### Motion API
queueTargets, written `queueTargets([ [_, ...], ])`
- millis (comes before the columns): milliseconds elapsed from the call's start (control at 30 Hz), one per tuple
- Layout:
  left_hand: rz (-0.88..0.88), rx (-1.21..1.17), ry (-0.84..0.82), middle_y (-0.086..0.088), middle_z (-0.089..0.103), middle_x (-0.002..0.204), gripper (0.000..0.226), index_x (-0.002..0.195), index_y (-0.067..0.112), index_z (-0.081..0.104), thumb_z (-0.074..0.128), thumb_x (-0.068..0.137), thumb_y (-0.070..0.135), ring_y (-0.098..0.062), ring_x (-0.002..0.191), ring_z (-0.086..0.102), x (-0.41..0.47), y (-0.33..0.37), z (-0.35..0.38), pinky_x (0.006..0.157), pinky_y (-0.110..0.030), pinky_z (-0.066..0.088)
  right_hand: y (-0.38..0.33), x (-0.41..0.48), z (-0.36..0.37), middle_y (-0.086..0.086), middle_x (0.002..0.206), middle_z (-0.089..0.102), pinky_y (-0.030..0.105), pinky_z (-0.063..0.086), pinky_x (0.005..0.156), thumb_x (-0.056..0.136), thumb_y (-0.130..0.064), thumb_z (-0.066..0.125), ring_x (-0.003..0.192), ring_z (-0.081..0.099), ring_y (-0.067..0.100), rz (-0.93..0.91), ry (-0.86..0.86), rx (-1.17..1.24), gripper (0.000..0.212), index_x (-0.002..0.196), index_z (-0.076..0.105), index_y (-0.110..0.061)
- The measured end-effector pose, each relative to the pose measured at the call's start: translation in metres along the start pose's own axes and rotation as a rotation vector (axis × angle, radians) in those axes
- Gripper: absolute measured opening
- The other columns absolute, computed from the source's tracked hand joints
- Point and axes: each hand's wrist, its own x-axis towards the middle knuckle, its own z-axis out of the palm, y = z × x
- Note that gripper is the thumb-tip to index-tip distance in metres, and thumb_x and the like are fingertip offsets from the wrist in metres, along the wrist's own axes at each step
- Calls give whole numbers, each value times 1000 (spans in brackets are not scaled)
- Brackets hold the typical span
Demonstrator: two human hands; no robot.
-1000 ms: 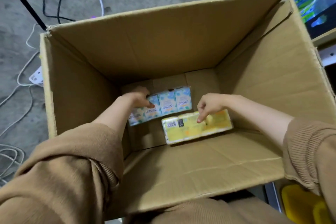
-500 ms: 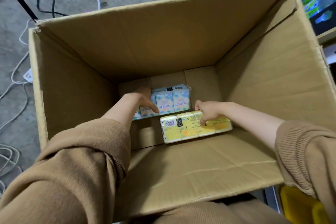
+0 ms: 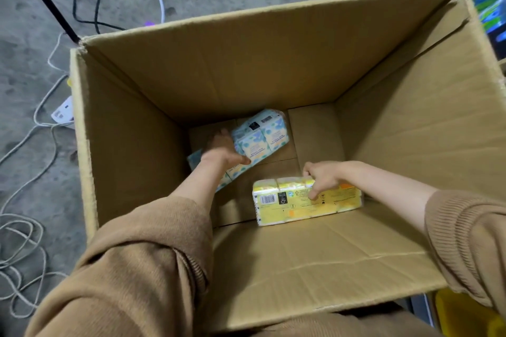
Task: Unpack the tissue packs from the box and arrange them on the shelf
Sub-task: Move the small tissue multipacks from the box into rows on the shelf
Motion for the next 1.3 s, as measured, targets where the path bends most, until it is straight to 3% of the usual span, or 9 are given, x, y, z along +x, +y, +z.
queueTargets([
  [100, -12, -7, -5, -15, 40, 141, 94, 139, 4, 28, 81, 68, 34, -30, 132, 40, 2, 0, 1, 108, -38, 40, -3, -5, -3, 12, 140, 38, 35, 40, 104, 68, -43, 72, 129, 34, 27, -5, 71, -184, 86, 139, 36, -8],
  [300, -19, -16, -5, -15, 42, 140, 94, 138, 4, 30, 82, 66, 32, -30, 131, 41, 6, 1, 2, 106, -36, 40, -13, -35, -9, 9, 123, 39, 34, 40, 90, 59, -49, 78, 111, 43, 27, -129, 447, -377, 83, 120, 42, -6],
  [467, -23, -48, -20, -15, 42, 141, 93, 138, 3, 31, 83, 65, 30, -29, 133, 41, 9, 0, 2, 108, -37, 40, -14, -42, -18, 5, 121, 53, 33, 43, 80, 67, -48, 75, 98, 51, 23, -176, 213, -193, 67, 116, 48, -11],
  [600, -32, -49, -17, -15, 44, 140, 92, 137, 4, 32, 83, 65, 30, -29, 130, 43, 8, -1, 2, 107, -37, 42, -15, -38, -25, 3, 106, 60, 30, 38, 70, 78, -35, 69, 97, 56, 25, -188, 335, -250, 30, 90, 47, -19],
  [667, -31, -56, -14, -15, 43, 140, 94, 137, 4, 31, 83, 64, 30, -29, 131, 43, 9, -1, 2, 107, -37, 41, -16, -29, -32, 5, 114, 54, 32, 41, 77, 76, -31, 72, 108, 53, 25, -203, 360, -292, 38, 100, 47, -17],
  [733, -23, -60, -8, -15, 43, 140, 93, 136, 3, 32, 84, 64, 30, -29, 130, 43, 9, -1, 2, 107, -36, 41, -19, -19, -37, 10, 136, 44, 35, 43, 96, 71, -35, 76, 124, 44, 26, -178, 269, -385, 72, 129, 41, -10],
  [867, -23, -88, 2, -14, 45, 138, 91, 133, 2, 36, 85, 62, 28, -28, 130, 43, 10, -2, 2, 105, -35, 41, -22, -2, -26, 12, 154, 22, 39, 28, 115, 62, -44, 80, 140, 28, 29, -105, 25, -576, 113, 147, 15, -7],
  [1167, -3, -82, 15, -15, 42, 138, 92, 135, 4, 35, 85, 62, 29, -28, 130, 40, 9, -4, 6, 108, -36, 39, -12, 8, 10, 7, 143, 34, 36, 33, 108, 58, -51, 79, 129, 40, 24, -219, 137, -681, 118, 147, 13, -8],
  [1300, -9, -85, 12, -13, 41, 138, 92, 135, 6, 35, 85, 61, 29, -28, 130, 40, 10, -5, 6, 108, -37, 39, -13, 9, 13, 9, 136, 41, 34, 40, 104, 61, -46, 78, 122, 45, 24, -224, 164, -669, 106, 142, 23, -6],
])
